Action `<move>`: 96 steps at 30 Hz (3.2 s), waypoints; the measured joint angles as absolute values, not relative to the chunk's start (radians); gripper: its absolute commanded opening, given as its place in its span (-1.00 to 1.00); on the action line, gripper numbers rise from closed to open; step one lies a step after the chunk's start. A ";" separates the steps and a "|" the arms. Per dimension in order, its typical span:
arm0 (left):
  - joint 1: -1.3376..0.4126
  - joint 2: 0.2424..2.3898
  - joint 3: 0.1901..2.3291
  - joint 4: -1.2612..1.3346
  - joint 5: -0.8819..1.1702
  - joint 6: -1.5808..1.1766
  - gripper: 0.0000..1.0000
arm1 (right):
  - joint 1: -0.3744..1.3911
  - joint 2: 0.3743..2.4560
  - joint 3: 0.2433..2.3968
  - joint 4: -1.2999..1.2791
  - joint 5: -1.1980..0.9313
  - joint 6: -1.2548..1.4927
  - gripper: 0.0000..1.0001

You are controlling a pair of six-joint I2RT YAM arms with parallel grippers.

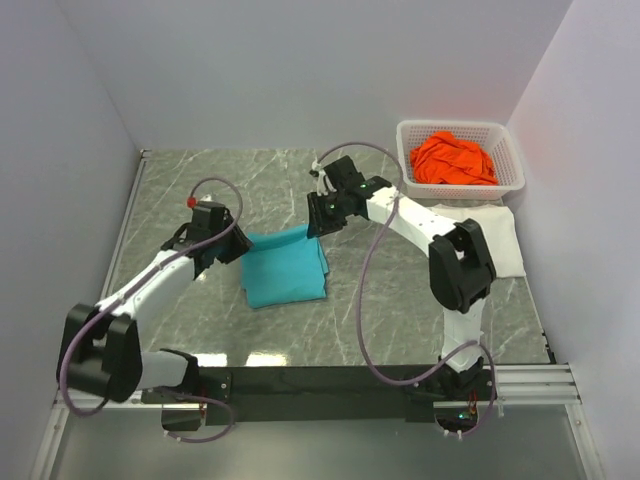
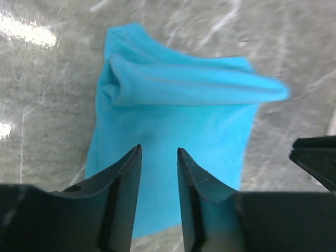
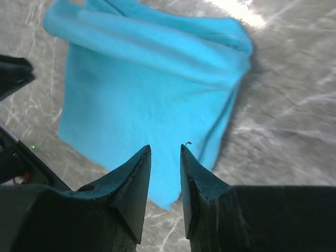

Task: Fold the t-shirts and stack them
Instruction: Fold the tshirt

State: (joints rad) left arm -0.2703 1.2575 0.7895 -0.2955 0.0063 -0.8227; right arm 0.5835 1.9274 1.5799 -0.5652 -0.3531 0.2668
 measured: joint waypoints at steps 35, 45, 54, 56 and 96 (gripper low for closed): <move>-0.226 1.182 0.746 -0.271 0.046 -0.824 0.99 | 0.500 1.782 1.314 -0.265 -0.503 0.445 0.15; -0.227 1.282 0.637 -0.220 0.041 -0.825 0.99 | 0.501 1.890 1.239 -0.253 -0.439 0.442 0.22; -0.264 1.393 0.630 -0.119 0.076 -0.834 0.69 | 0.533 1.975 1.243 -0.208 -0.455 0.456 0.12; -0.275 1.409 0.631 -0.097 0.091 -0.836 0.55 | 0.550 1.980 1.243 -0.199 -0.460 0.459 0.08; -0.346 1.301 0.593 -0.237 0.090 -0.941 -0.05 | 0.608 1.913 1.168 -0.250 -0.369 0.556 -0.08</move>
